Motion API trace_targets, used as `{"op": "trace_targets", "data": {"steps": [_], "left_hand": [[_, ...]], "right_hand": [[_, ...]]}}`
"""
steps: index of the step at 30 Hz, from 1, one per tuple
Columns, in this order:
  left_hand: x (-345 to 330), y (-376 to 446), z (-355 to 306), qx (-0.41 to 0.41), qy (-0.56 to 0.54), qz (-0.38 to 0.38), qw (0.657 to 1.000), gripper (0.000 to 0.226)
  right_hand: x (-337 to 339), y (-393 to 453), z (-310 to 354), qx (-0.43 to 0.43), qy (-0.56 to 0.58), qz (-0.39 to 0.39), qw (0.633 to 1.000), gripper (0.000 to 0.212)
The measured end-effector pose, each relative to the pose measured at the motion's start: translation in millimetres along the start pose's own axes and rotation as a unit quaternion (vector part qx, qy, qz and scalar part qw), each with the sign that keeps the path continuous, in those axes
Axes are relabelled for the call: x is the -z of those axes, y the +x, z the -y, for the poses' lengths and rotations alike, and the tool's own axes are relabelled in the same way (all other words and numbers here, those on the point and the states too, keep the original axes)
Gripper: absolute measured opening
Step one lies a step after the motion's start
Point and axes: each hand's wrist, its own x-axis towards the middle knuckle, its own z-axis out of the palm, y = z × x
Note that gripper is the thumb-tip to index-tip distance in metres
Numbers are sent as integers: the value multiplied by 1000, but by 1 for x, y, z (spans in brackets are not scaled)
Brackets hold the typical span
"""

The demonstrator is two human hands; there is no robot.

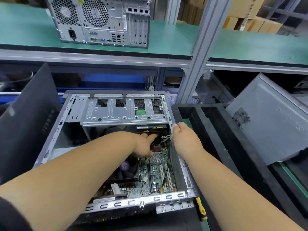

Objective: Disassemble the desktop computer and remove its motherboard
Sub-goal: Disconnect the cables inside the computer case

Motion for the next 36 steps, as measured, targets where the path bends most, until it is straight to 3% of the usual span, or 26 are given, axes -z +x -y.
{"op": "trace_targets", "data": {"steps": [4,7,10,13,16,20,23,28,36], "left_hand": [[-5,-33,34,-3,-27,-13,1000,66],[-14,-49,60,13,-51,-127,990,44],[-20,-49,75,71,-12,-190,979,42],[-18,-41,73,109,85,-149,979,51],[-14,-35,73,146,112,-102,978,48],[-11,-34,76,180,82,-106,975,40],[-8,-35,79,197,61,-104,973,37],[-9,-33,82,201,55,-62,976,43],[-10,-27,81,194,78,-5,978,33]], "right_hand": [[-1,0,0,-1,-43,0,999,37],[2,-5,7,38,-134,-76,987,28],[2,-10,15,143,-246,-147,947,27],[3,-18,25,264,-295,-130,909,24],[-2,-28,40,352,-299,-32,886,18],[-31,-26,56,258,-283,155,911,29],[-51,-16,62,210,-324,252,887,45],[-65,9,55,144,-282,223,922,38],[-72,20,51,113,-329,240,906,44]]}}
